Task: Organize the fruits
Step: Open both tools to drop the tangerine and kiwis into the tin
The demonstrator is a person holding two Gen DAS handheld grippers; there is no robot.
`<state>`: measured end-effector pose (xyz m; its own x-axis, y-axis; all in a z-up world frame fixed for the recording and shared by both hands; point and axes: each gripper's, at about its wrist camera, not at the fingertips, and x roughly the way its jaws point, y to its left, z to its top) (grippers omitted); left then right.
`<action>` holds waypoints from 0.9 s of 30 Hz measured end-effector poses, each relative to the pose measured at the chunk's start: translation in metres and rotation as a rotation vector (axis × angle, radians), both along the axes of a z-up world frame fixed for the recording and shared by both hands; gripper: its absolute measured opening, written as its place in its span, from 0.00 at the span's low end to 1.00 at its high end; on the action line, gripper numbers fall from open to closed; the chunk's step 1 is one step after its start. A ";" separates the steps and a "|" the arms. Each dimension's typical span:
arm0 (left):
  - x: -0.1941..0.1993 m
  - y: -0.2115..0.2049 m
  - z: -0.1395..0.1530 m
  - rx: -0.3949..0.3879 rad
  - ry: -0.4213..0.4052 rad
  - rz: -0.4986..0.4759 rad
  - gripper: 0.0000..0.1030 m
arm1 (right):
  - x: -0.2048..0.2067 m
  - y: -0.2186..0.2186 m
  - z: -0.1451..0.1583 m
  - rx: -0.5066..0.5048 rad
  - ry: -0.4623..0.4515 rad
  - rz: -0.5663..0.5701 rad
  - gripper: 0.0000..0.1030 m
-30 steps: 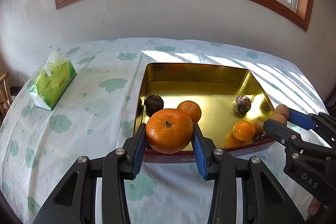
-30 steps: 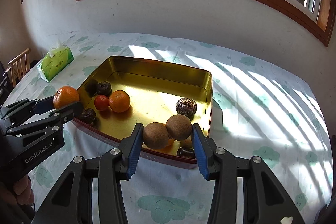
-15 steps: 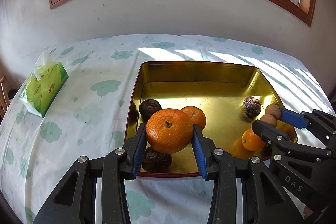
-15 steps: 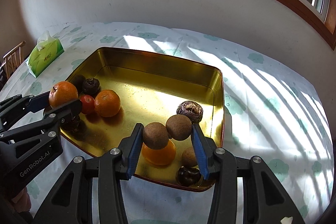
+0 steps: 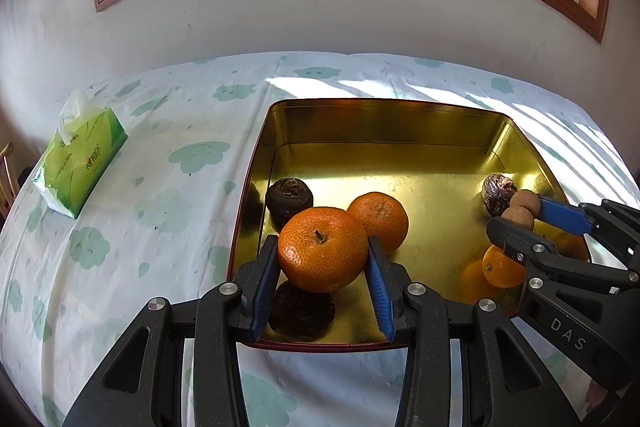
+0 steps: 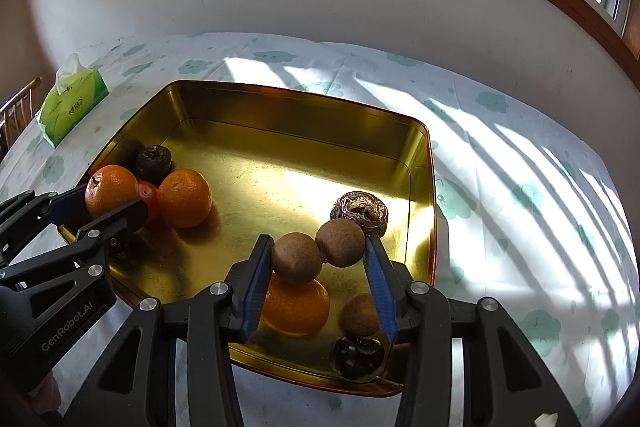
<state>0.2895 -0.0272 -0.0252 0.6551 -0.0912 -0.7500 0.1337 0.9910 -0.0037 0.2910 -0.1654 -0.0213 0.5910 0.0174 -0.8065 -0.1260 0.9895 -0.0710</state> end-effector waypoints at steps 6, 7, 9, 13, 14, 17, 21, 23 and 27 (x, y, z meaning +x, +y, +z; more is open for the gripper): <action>0.002 -0.001 -0.001 0.016 -0.009 0.001 0.42 | 0.002 0.000 -0.006 0.017 0.016 0.000 0.41; 0.003 -0.001 -0.001 0.017 -0.006 0.003 0.42 | 0.002 0.000 -0.006 0.018 0.016 -0.002 0.41; 0.004 0.000 -0.002 0.017 0.001 0.010 0.42 | 0.001 0.000 -0.006 0.018 0.017 0.000 0.42; 0.004 0.001 -0.002 0.014 0.005 0.010 0.42 | 0.000 0.000 -0.005 0.019 0.022 0.006 0.42; 0.004 0.002 -0.002 0.014 0.007 0.009 0.42 | 0.000 0.001 -0.005 0.017 0.020 0.006 0.42; 0.004 0.003 -0.001 0.012 0.010 0.010 0.42 | -0.001 0.002 -0.003 0.018 0.016 0.006 0.43; 0.000 0.002 0.004 0.022 -0.007 0.009 0.43 | -0.003 0.004 0.002 0.017 0.008 0.009 0.48; -0.003 0.002 0.007 0.027 -0.020 0.009 0.43 | -0.007 0.004 0.006 0.021 -0.001 0.007 0.48; -0.011 0.003 0.015 0.020 -0.029 0.012 0.43 | -0.015 0.005 0.017 0.029 -0.019 0.003 0.50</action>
